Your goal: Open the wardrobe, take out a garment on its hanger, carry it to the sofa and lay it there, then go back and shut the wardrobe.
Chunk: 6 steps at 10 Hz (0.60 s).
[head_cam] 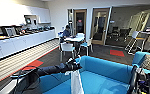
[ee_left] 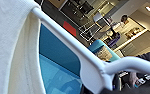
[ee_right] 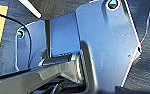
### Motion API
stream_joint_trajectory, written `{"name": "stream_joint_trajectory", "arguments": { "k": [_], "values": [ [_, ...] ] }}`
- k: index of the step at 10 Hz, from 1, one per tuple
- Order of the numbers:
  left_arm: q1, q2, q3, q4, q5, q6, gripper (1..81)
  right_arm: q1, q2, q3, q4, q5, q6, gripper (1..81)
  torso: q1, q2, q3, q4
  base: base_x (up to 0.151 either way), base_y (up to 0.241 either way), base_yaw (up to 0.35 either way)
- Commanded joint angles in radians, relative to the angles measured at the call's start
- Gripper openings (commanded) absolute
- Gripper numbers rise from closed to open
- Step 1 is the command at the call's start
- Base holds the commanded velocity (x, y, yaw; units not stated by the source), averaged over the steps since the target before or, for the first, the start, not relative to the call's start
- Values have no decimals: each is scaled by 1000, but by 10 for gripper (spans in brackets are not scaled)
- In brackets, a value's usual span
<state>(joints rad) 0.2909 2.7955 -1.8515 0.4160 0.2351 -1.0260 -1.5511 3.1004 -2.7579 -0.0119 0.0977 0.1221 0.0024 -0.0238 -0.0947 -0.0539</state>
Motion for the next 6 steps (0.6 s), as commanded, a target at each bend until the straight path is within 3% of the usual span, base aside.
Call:
{"name": "stream_joint_trajectory", "arguments": {
  "k": [1,6],
  "values": [
    [-190,0,25,33,-30,13,10,38,6,3,6,-55,-2,811,0,0,0,0,0,0,0],
    [-170,-19,28,33,-31,15,10,38,8,5,4,-55,-2,811,-1,0,0,0,90,0,0]
  ]
}}
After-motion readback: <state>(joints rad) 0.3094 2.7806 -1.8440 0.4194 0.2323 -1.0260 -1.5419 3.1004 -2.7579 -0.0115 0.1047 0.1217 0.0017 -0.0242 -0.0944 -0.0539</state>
